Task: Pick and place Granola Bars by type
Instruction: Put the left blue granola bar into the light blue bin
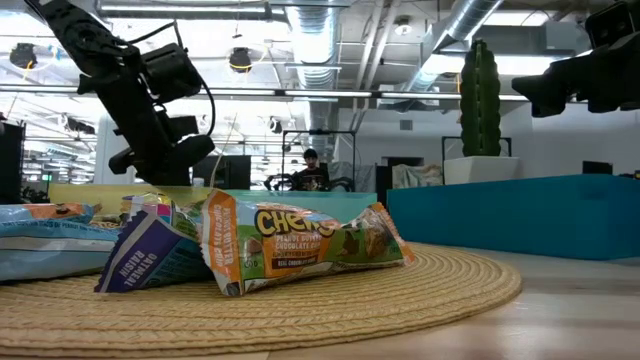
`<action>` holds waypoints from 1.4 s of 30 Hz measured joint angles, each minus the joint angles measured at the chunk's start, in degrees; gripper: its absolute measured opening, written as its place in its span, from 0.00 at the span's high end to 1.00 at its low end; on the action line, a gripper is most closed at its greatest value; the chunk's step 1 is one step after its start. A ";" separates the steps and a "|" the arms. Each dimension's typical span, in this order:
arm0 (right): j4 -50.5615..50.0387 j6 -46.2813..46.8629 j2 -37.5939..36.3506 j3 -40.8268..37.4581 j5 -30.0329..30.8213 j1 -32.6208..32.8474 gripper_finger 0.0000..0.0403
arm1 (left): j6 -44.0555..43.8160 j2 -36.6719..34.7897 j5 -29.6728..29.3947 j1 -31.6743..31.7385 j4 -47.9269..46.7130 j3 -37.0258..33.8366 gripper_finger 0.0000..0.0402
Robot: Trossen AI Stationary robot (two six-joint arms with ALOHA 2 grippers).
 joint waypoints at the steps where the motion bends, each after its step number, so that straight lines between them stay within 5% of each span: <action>1: 0.01 0.02 0.02 0.00 0.00 -0.01 0.39 | 0.00 0.00 0.00 0.00 0.00 0.00 0.78; 22: 0.00 0.01 0.01 0.00 0.01 0.00 0.39 | 8.80 -3.09 -1.08 -6.15 7.89 0.02 0.77; 31: 0.01 0.02 0.00 0.00 0.00 0.00 0.39 | 14.43 -8.46 -2.04 -17.18 10.01 0.02 0.77; 42: 0.00 0.02 0.00 0.00 0.00 0.00 0.39 | 16.73 -8.68 0.09 -38.11 12.97 0.04 0.77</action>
